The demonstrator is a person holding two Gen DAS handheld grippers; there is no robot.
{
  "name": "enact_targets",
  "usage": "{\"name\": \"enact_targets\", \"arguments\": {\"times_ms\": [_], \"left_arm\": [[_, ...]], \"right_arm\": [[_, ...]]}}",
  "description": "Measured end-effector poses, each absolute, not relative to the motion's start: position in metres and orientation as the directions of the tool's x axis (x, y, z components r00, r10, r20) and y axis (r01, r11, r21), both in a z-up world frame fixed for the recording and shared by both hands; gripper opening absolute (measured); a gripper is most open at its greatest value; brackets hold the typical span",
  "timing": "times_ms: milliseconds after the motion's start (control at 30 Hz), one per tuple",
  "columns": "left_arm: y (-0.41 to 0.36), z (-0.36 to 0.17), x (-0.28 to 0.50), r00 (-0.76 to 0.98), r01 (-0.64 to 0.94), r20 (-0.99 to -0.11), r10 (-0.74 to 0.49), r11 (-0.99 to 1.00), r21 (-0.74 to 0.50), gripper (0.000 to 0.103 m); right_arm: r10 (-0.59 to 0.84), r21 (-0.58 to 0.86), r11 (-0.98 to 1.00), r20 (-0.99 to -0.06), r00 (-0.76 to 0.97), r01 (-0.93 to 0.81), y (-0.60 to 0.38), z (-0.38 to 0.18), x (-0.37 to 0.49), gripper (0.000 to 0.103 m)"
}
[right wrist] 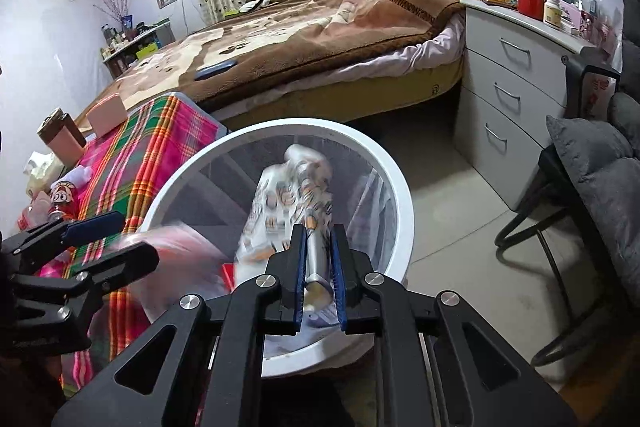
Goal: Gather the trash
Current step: 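Carry both items over the wastebasket and open both tools to drop them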
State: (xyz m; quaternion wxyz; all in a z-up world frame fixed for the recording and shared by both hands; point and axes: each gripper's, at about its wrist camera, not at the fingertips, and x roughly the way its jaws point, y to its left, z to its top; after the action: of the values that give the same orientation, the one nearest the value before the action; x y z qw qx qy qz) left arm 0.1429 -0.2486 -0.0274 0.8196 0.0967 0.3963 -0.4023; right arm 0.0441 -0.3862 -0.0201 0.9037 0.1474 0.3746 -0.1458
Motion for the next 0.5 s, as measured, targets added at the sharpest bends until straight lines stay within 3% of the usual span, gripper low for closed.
{"name": "enact_targets", "arguments": {"times_ms": [500], "left_arm": [[-0.212,-0.016,0.139,0.418,0.684,-0.695,-0.585,0.706,-0.182,0.081]], "right_arm": [[-0.126,0.193,0.917,-0.692,0.71,0.35,-0.374,-0.012,0.037,0.016]]}}
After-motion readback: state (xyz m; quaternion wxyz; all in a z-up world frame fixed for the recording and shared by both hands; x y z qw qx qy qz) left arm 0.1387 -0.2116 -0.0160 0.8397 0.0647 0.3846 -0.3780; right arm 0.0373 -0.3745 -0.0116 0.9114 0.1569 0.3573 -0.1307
